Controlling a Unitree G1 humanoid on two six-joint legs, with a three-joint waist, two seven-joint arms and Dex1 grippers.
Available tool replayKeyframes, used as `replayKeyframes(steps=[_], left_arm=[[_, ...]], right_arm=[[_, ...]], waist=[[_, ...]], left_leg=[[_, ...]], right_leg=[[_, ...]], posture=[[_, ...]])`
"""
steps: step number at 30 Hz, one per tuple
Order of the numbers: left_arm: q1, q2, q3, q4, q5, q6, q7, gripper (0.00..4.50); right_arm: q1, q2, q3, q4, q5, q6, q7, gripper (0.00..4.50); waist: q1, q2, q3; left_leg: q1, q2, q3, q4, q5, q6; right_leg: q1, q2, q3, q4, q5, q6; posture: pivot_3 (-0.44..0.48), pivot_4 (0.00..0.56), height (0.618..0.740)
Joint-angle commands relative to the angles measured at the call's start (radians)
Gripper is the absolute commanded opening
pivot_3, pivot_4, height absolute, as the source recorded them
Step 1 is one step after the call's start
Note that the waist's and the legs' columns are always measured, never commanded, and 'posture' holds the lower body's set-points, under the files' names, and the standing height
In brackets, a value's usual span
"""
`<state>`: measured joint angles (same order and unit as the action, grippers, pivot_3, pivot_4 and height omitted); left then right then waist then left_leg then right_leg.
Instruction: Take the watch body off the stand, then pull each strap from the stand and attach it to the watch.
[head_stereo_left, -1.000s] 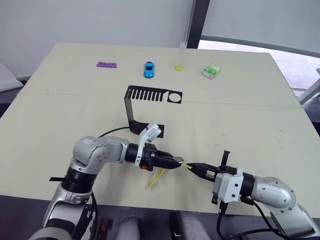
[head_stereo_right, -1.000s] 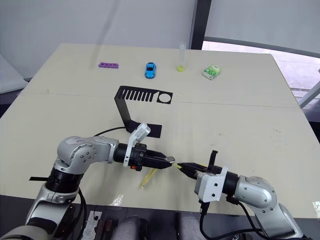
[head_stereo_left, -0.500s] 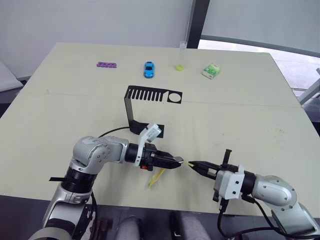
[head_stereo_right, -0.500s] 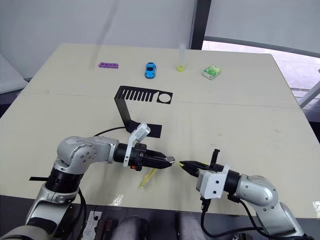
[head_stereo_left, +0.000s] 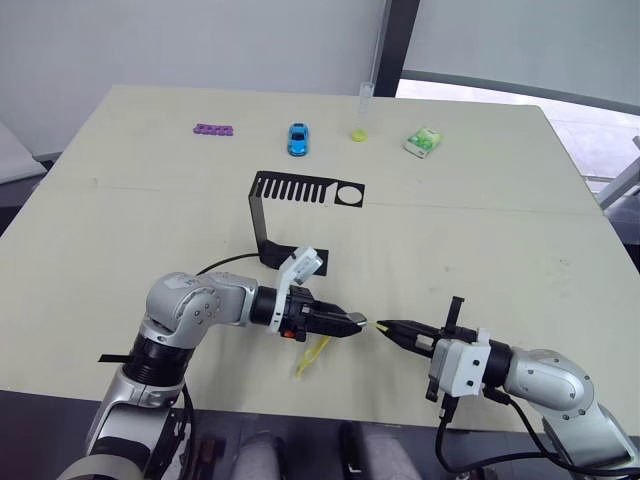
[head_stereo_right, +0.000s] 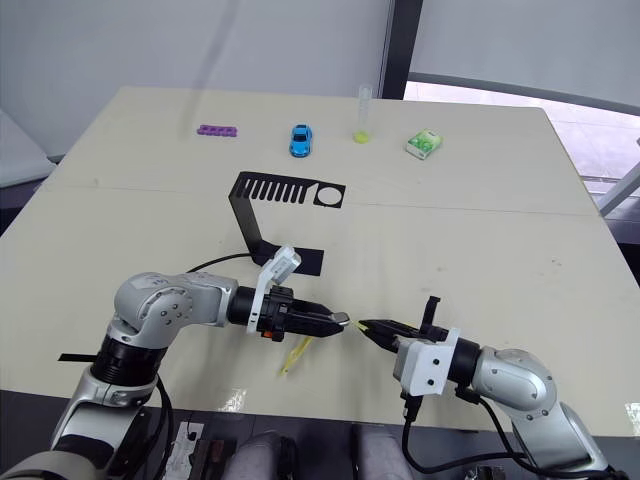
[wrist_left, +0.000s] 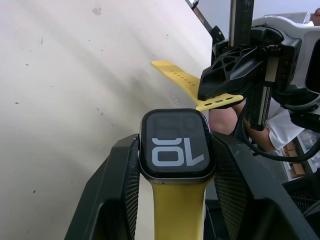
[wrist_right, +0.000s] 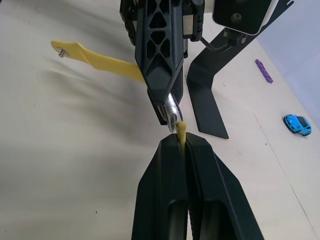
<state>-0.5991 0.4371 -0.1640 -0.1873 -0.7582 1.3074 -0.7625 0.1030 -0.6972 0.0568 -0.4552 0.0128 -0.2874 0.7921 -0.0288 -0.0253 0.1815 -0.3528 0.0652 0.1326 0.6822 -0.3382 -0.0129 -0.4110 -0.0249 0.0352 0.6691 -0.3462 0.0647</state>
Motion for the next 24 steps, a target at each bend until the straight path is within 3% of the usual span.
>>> replayKeyframes(steps=[1,24], left_arm=[[0.000,-0.005,0.012,-0.026,-0.015,-0.013,-0.003,1.60],[0.005,-0.002,0.002,-0.031,-0.011,-0.015,-0.001,1.60]], right_arm=[[0.003,-0.004,-0.002,-0.028,0.021,-0.023,0.002,0.00],[-0.009,0.004,0.013,-0.023,0.017,-0.032,-0.004,0.00]], waist=[[0.000,0.000,0.000],[0.000,0.000,0.000]], left_leg=[[0.000,0.000,0.000,0.000,0.000,0.000],[0.000,0.000,0.000,0.000,0.000,0.000]], right_leg=[[0.000,0.000,0.000,0.000,0.000,0.000],[0.000,0.000,0.000,0.000,0.000,0.000]], posture=[[0.000,0.150,0.740],[0.000,0.150,0.740]])
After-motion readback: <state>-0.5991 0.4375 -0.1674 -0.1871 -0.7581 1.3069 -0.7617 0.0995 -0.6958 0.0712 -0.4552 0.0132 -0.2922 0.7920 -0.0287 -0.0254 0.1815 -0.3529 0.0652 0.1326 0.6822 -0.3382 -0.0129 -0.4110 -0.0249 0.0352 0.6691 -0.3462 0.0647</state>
